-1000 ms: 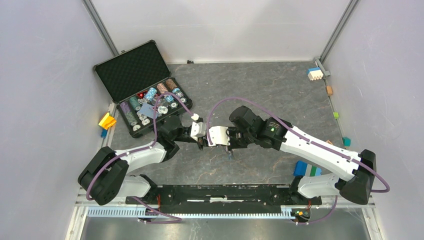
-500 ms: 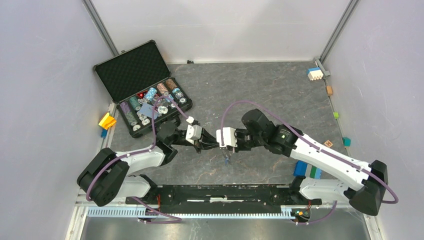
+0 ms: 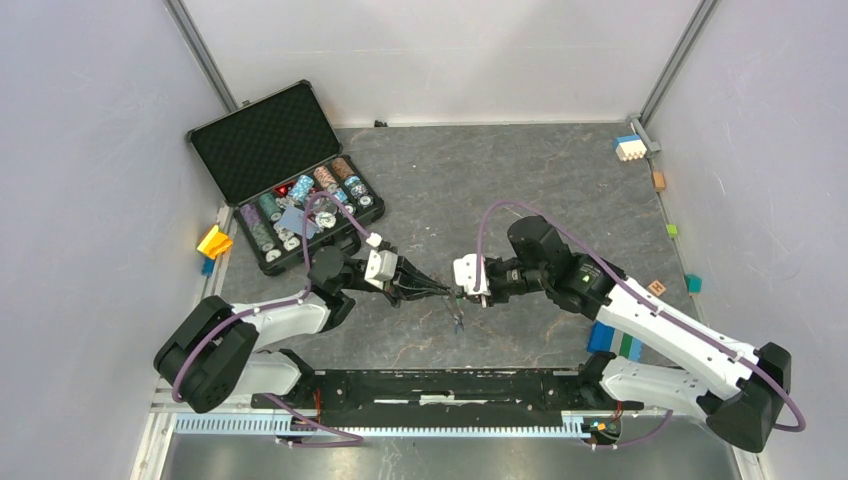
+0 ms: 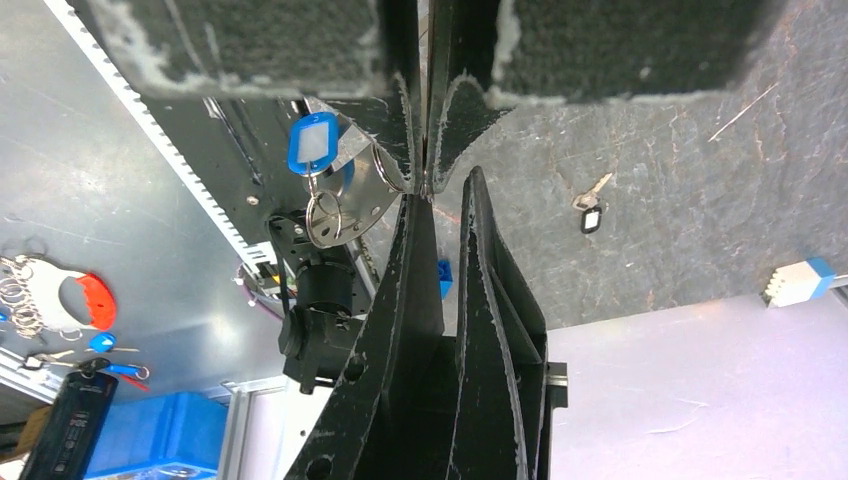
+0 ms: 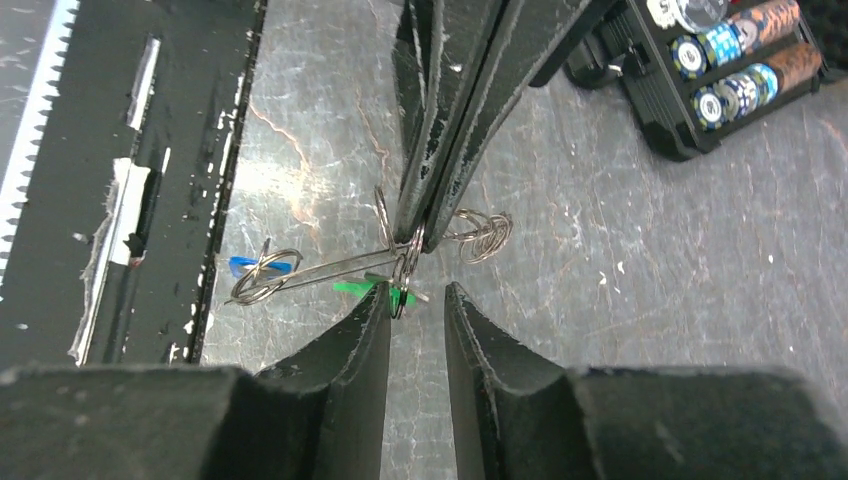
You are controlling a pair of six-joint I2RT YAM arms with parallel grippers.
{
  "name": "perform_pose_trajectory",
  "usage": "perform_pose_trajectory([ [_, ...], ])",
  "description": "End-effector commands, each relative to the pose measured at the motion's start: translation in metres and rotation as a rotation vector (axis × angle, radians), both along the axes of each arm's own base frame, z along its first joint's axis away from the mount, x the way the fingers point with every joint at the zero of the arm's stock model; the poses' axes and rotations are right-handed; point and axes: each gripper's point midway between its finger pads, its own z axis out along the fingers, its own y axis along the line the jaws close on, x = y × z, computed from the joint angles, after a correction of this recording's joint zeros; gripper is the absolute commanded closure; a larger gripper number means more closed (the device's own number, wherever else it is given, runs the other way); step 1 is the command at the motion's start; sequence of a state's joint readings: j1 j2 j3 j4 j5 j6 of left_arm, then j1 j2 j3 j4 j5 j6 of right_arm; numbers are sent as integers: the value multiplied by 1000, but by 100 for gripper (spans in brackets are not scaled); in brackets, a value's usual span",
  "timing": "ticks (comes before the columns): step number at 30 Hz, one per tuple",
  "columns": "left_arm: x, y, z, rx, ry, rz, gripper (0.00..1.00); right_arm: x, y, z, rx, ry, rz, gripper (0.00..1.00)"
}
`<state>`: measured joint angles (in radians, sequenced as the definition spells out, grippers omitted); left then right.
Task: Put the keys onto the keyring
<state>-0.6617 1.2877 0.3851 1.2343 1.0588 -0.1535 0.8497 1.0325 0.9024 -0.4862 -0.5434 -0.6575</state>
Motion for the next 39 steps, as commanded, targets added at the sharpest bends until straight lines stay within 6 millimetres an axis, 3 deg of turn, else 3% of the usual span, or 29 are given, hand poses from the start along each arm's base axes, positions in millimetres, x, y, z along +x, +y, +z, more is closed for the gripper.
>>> perform_pose_trajectory([
  [1, -11, 2, 17, -40, -62, -53, 98, -15, 7, 19, 79, -15, 100, 70],
  [7, -15, 3, 17, -35, -79, -75, 98, -16, 8, 15, 71, -4, 111, 87],
  [16, -22, 6, 19, -40, -111, -101, 98, -13, 8, 5, 54, 2, 99, 95],
  [33, -39, 6, 23, -43, -145, -178, 98, -22, 16, 0, 79, 37, 163, 96],
  [39, -44, 7, 22, -39, -154, -198, 98, -22, 17, -2, 80, 39, 174, 86],
])
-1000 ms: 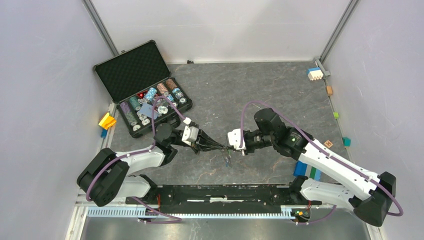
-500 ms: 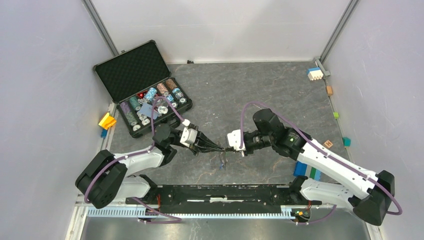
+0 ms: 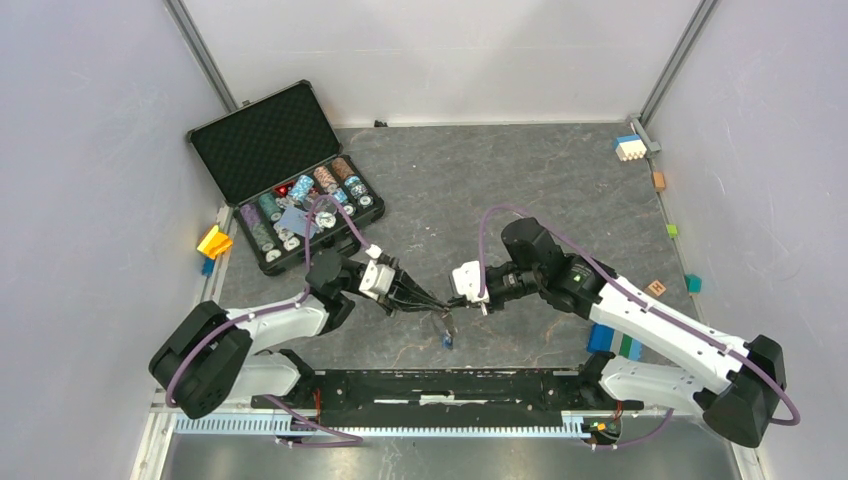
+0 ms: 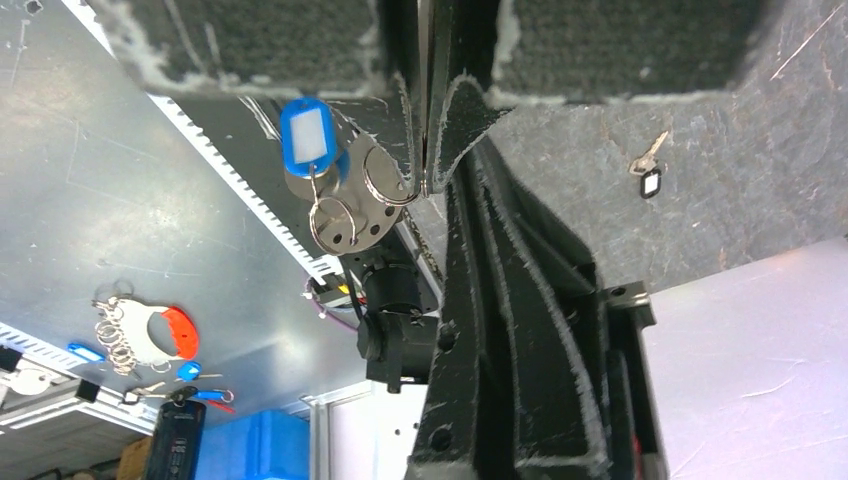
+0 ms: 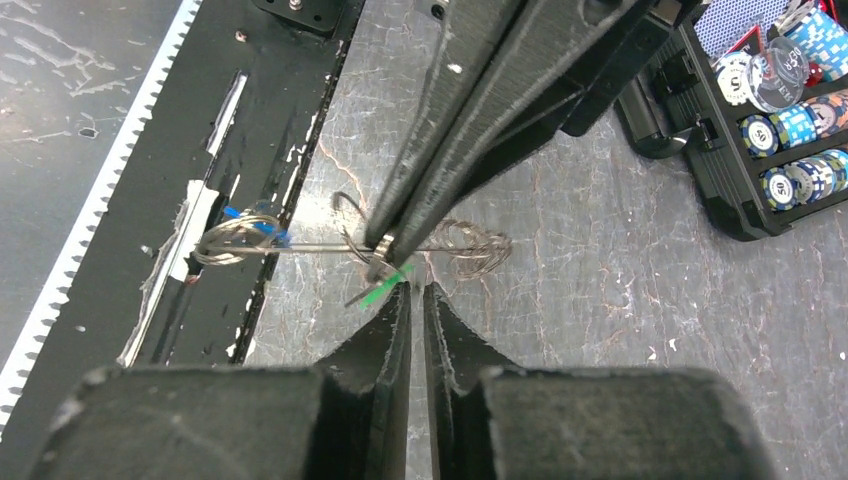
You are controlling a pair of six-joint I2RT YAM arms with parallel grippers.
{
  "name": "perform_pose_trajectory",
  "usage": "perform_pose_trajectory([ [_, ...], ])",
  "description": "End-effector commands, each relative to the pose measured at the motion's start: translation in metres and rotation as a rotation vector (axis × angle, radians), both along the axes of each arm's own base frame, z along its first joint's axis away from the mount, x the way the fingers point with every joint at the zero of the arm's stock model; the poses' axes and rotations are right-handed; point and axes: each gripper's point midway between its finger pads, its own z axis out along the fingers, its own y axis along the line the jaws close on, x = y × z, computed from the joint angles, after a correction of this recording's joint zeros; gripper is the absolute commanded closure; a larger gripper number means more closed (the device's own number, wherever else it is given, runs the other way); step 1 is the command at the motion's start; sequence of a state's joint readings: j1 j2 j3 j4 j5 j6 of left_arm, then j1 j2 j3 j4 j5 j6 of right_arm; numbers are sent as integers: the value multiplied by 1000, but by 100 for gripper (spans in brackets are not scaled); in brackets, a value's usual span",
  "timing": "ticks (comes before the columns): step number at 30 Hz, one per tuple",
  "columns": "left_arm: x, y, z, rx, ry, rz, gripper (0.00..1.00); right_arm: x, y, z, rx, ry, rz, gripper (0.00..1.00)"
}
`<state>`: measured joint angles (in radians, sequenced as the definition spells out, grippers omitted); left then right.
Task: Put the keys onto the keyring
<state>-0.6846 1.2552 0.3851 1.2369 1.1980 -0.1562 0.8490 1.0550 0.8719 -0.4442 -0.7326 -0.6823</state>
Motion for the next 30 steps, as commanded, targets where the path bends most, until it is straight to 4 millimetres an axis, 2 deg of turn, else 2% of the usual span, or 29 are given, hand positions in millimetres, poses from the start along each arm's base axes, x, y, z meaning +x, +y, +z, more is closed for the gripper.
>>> perform_pose_trajectory([
  [1, -12, 3, 20, -60, -95, -49, 98, 5, 3, 2, 17, -33, 7, 84],
  [8, -16, 5, 22, -62, -110, -64, 98, 12, -7, 9, 18, -101, -48, 69],
  [15, -20, 6, 22, -40, -137, -115, 98, 0, -11, 18, 28, -98, -2, 66],
  [21, -26, 11, 24, 2, -174, -211, 98, -5, -12, 17, 36, -95, 21, 66],
  [30, -18, 10, 33, 25, -181, -243, 98, -16, -7, 16, 110, -18, 58, 61],
])
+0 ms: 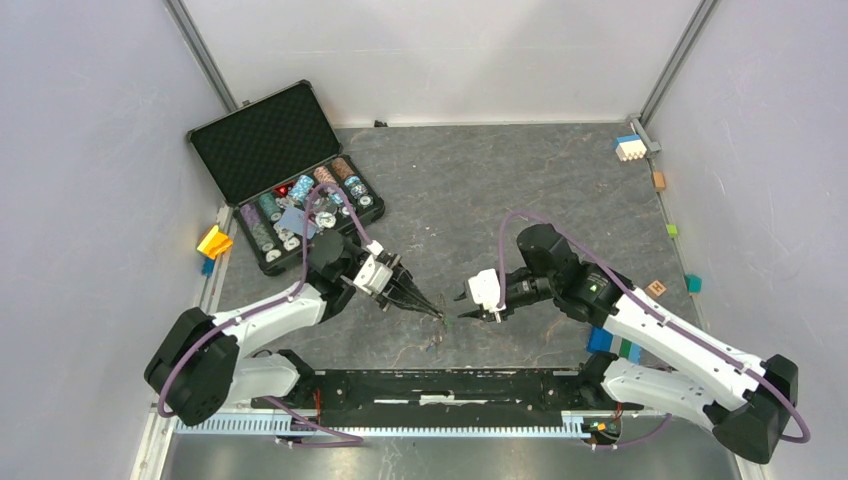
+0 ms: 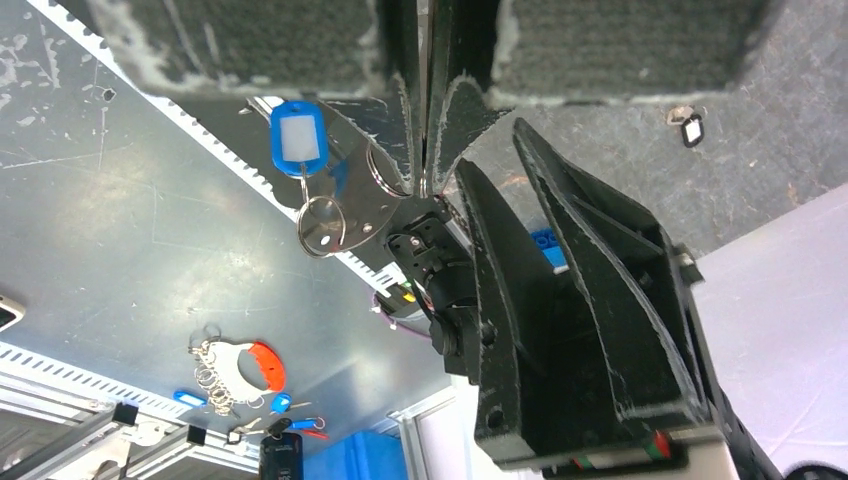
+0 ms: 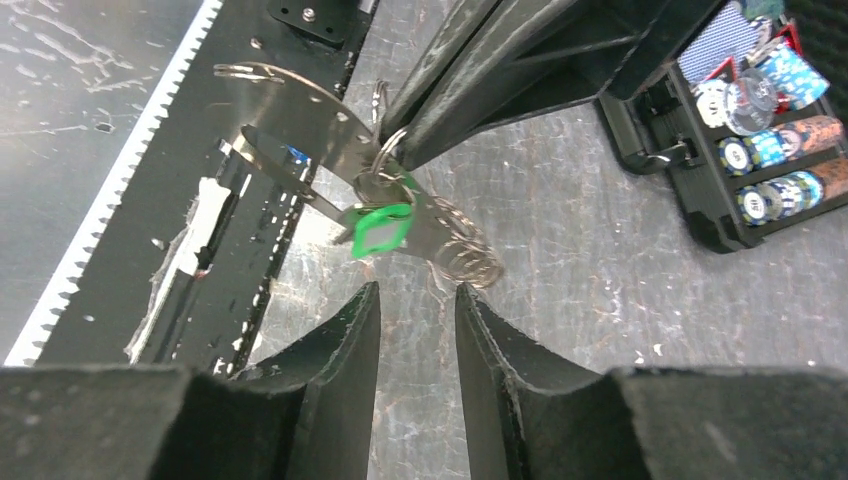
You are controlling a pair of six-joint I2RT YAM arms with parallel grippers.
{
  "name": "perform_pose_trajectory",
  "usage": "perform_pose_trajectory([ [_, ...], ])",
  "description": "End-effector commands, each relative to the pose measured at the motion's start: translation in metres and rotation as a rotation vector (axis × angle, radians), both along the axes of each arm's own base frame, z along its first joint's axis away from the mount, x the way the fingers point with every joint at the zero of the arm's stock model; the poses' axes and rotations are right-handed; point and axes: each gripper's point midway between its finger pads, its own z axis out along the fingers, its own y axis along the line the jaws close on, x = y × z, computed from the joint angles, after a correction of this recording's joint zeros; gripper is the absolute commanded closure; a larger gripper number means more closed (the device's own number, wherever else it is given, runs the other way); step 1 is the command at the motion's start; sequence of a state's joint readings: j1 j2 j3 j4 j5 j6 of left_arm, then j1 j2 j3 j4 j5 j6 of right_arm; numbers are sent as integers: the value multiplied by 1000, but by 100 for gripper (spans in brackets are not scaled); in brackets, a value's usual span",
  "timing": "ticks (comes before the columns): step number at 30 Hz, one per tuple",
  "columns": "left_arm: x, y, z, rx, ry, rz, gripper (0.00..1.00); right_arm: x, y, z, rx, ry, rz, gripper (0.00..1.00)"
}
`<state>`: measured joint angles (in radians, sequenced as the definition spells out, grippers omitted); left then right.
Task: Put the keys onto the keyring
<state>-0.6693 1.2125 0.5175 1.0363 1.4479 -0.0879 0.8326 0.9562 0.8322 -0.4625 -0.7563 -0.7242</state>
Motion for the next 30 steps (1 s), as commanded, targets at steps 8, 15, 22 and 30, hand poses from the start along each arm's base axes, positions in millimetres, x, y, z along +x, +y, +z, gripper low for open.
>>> perform_pose_trajectory([
  [8, 8, -3, 23, -60, -92, -3, 98, -7, 14, 6, 98, 110, 41, 47],
  [15, 13, -6, 26, -88, -91, 47, 98, -11, 19, 0, 103, 168, 57, 44],
  [22, 19, -9, 27, -100, -80, 83, 98, -12, 21, -1, 112, 202, 59, 42],
  [30, 19, -9, 25, -103, -68, 98, 98, 2, 24, -7, 105, 204, -21, 60],
])
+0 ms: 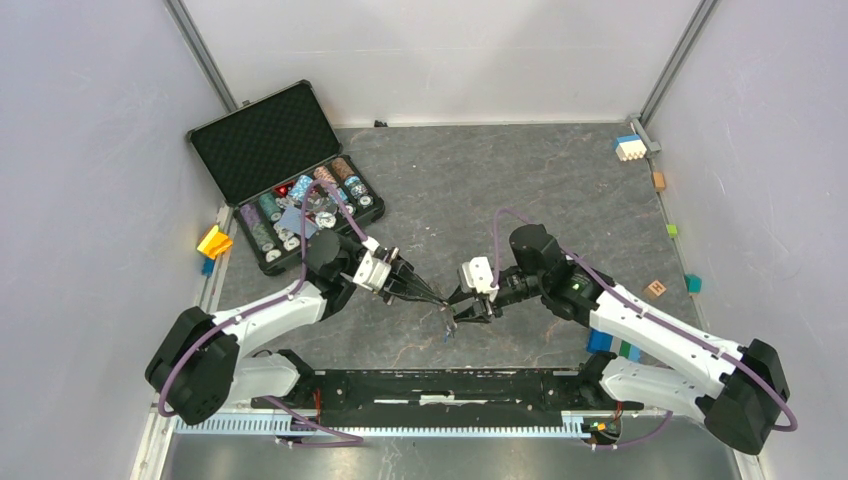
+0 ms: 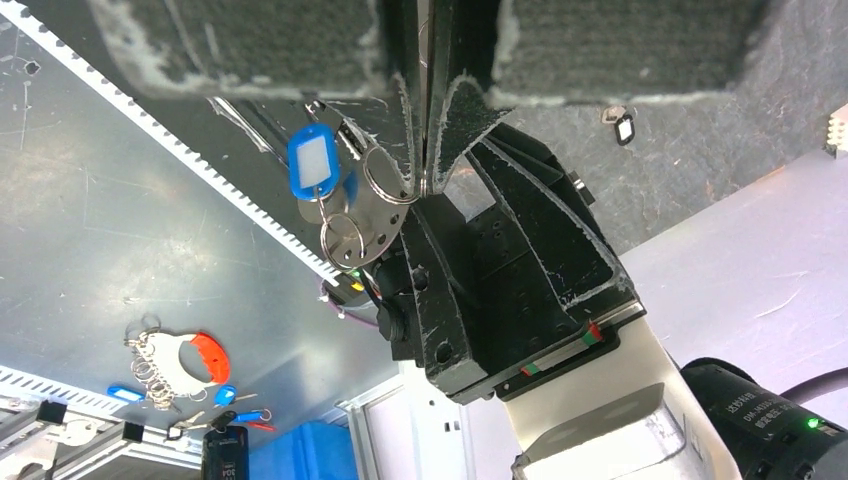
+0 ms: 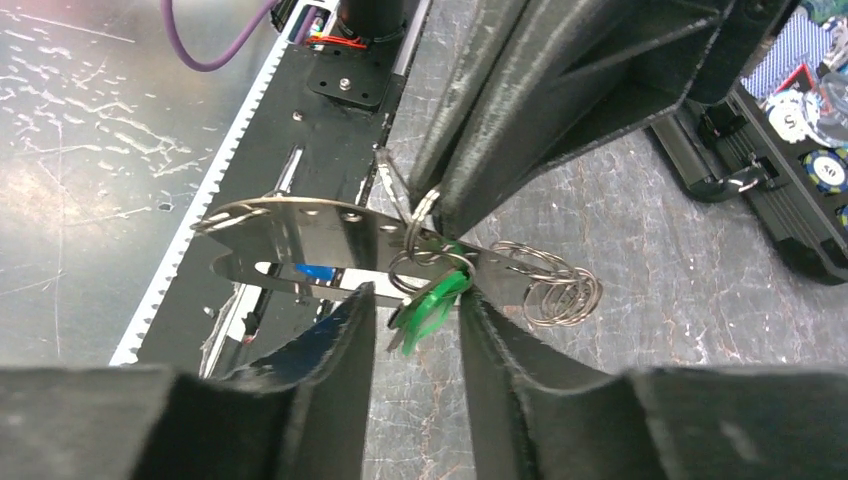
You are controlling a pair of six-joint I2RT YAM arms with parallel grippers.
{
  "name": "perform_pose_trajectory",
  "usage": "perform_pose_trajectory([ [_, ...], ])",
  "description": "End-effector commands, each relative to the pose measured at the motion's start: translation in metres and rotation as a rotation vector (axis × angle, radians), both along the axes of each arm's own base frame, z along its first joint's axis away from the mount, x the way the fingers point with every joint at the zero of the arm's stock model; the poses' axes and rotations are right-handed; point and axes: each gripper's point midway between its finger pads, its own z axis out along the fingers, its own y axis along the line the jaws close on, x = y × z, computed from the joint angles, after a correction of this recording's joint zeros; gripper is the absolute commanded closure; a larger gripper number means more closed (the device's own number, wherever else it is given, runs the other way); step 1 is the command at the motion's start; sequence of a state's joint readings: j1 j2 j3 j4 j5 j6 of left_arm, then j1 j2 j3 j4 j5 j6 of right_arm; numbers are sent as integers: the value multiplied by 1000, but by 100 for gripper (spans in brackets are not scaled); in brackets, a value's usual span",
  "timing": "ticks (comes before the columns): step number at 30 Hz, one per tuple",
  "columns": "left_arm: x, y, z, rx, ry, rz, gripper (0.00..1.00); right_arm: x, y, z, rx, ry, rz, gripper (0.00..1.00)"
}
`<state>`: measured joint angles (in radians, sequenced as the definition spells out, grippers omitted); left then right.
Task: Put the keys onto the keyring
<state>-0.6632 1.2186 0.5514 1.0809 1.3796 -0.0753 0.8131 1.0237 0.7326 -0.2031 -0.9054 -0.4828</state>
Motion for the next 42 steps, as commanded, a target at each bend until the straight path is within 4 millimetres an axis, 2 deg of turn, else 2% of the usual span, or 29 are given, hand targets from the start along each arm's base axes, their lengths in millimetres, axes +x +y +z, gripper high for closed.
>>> perform_pose_trajectory([
  [1, 4, -1, 6, -33, -15, 30, 98, 13, 4, 3, 16, -15, -55, 64],
  [6, 2, 1, 2, -27, -8, 30, 98, 17, 1, 4, 8, -41, -78, 75],
  [12, 4, 5, -5, -12, -3, 36, 98, 24, -12, 9, -10, -151, -120, 87],
  [23, 9, 6, -17, 17, 9, 31, 98, 27, -24, 8, -55, -202, -149, 98],
  [33, 14, 11, -39, 56, 6, 33, 98, 45, -28, 4, -116, -226, -228, 100],
  [42, 21, 7, -46, 68, 19, 55, 98, 38, -21, -1, -122, -165, -186, 100],
])
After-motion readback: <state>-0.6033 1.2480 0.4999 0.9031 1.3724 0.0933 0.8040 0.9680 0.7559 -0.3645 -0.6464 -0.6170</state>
